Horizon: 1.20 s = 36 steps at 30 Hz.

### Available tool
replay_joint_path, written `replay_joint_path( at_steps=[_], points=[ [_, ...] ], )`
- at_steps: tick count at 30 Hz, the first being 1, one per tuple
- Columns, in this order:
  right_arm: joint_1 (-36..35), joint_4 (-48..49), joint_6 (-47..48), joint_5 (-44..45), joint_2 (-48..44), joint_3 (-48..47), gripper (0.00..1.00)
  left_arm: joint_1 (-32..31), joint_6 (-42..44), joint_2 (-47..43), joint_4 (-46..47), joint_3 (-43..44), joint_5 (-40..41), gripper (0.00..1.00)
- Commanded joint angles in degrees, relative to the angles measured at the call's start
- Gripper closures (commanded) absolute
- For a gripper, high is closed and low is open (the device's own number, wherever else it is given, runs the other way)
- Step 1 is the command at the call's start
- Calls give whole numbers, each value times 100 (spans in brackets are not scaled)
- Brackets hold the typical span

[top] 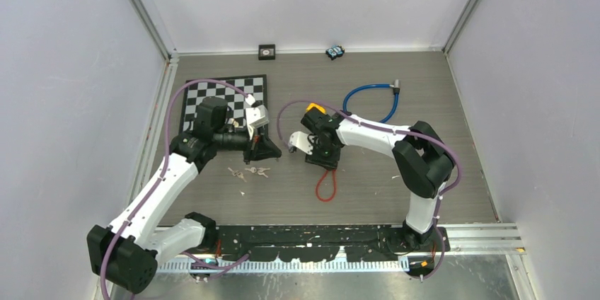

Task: Unlock with the key
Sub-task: Adjust the lock at the center of the board.

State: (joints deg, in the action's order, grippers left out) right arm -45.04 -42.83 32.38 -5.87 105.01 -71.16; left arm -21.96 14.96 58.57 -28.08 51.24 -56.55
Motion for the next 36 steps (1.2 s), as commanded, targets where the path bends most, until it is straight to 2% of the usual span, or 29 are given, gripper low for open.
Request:
replay_joint_path(
  at_steps=[1, 4, 8, 12, 16, 22, 26, 32, 36],
  points=[
    [-129, -692, 1921, 660, -233, -36, 63, 25, -73, -144, -22, 128, -155, 100],
    [-137, -821, 2143, 960, -118, -132, 56, 25, -72, -167, -11, 131, -156, 100],
    [-137, -596, 1995, 956, -64, -34, 43, 31, -72, -183, -12, 149, -163, 100],
    [-92, -360, 1460, 813, -199, 71, 16, 29, -89, -204, -5, 157, -163, 100],
    [10, -347, 827, 501, -591, 173, 13, 26, -137, -222, 41, 132, -149, 100],
    [386, -200, 413, 423, -1403, 632, 23, 29, -202, -248, 117, 72, -188, 100],
    [825, -44, 193, 484, -1583, 859, 36, 25, -228, -274, 170, 48, -250, 100],
    [1058, 343, -114, 858, -1209, 1003, 56, 27, -253, -283, 232, 17, -282, 100],
    [1058, 453, -298, 826, -770, 892, 63, 25, -284, -308, 233, 35, -301, 100]
  ],
)
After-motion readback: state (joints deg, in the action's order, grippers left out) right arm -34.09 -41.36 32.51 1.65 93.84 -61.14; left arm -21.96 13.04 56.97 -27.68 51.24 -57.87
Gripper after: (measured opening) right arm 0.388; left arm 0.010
